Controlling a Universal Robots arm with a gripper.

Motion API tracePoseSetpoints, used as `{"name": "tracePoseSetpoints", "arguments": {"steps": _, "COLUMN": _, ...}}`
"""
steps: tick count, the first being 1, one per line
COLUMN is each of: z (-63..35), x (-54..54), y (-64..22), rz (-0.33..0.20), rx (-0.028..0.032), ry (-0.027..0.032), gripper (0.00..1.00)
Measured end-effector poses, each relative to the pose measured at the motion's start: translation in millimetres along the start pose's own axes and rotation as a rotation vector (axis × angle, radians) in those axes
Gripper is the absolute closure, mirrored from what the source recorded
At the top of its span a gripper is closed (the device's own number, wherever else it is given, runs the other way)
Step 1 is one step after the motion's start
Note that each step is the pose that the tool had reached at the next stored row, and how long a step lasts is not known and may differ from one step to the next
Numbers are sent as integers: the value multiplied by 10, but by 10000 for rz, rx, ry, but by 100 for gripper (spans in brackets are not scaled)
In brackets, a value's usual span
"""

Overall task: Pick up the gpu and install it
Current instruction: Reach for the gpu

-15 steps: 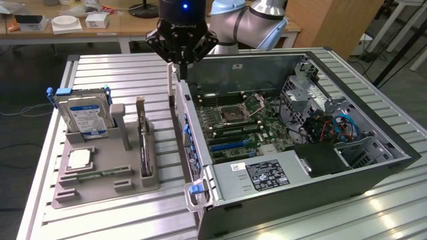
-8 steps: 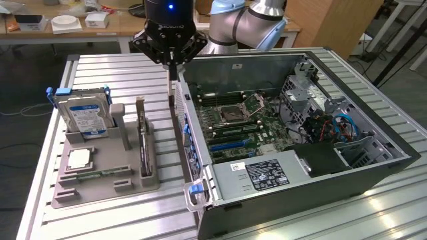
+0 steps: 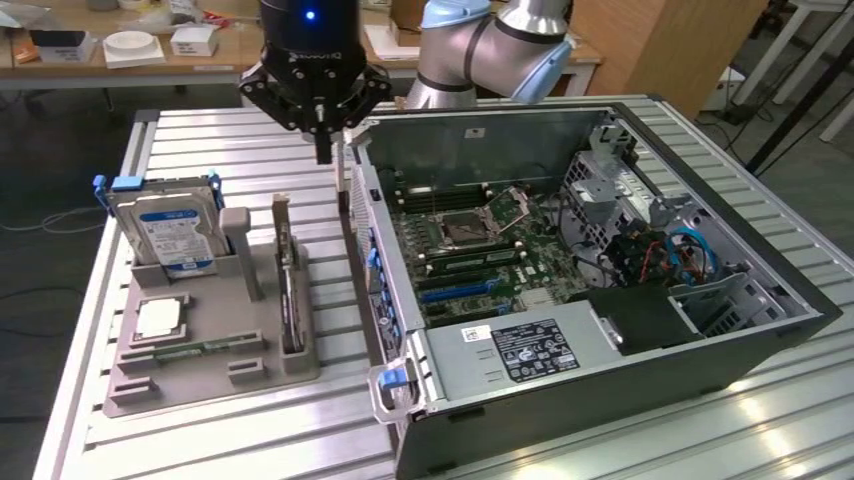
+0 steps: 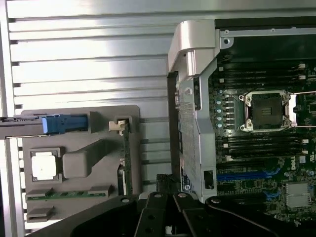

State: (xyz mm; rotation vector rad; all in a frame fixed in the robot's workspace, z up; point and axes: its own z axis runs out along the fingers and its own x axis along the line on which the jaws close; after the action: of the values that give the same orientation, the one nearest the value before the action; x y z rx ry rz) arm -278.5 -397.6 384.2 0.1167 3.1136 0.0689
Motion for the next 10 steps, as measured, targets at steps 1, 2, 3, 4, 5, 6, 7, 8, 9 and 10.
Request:
{"name": "tracePoseSetpoints", "arguments": {"steps": 1, "z": 1, "x": 25, "y": -2, "rz": 0, "rx": 0, "ry": 1, "gripper": 89}}
{"name": "tracePoseSetpoints", "arguments": {"steps": 2, "z": 2, "x": 51, "y": -4, "rz": 0, "rx": 0, "ry": 0, "gripper": 89}}
{"name": "tracePoseSetpoints", "arguments": {"steps": 3, "z": 3, "x": 76, "y": -6, "rz": -1, "rx": 1, "ry": 1, "gripper": 89}}
{"name": "tracePoseSetpoints", "arguments": {"steps": 4, "z": 3, "x": 101, "y": -8, "rz": -2, "rx": 0, "ry": 1, "gripper": 89}}
{"name": "tracePoseSetpoints", "arguments": {"steps": 5, "z": 4, "x": 125, "y": -9, "rz": -2, "rx": 1, "ry": 1, "gripper": 89}}
{"name": "tracePoseSetpoints", "arguments": {"steps": 6, "z": 5, "x": 148, "y": -11, "rz": -2, "rx": 1, "ry": 1, "gripper": 89}}
{"name": "tracePoseSetpoints", "arguments": {"steps": 7, "z": 6, "x": 173, "y": -13, "rz": -1, "rx": 0, "ry": 1, "gripper": 89}}
{"name": "tracePoseSetpoints", "arguments": {"steps": 8, "z": 7, "x": 199, "y": -15, "rz": -1, "rx": 0, "ry": 1, "gripper": 89}}
{"name": "tracePoseSetpoints", "arguments": {"steps": 9, "z": 8, "x": 223, "y": -17, "rz": -1, "rx": 0, "ry": 0, "gripper": 89}}
{"name": "tracePoseSetpoints", "arguments": {"steps": 10, "z": 8, "x": 247, "y": -19, "rz": -1, "rx": 1, "ry": 1, "gripper": 89}}
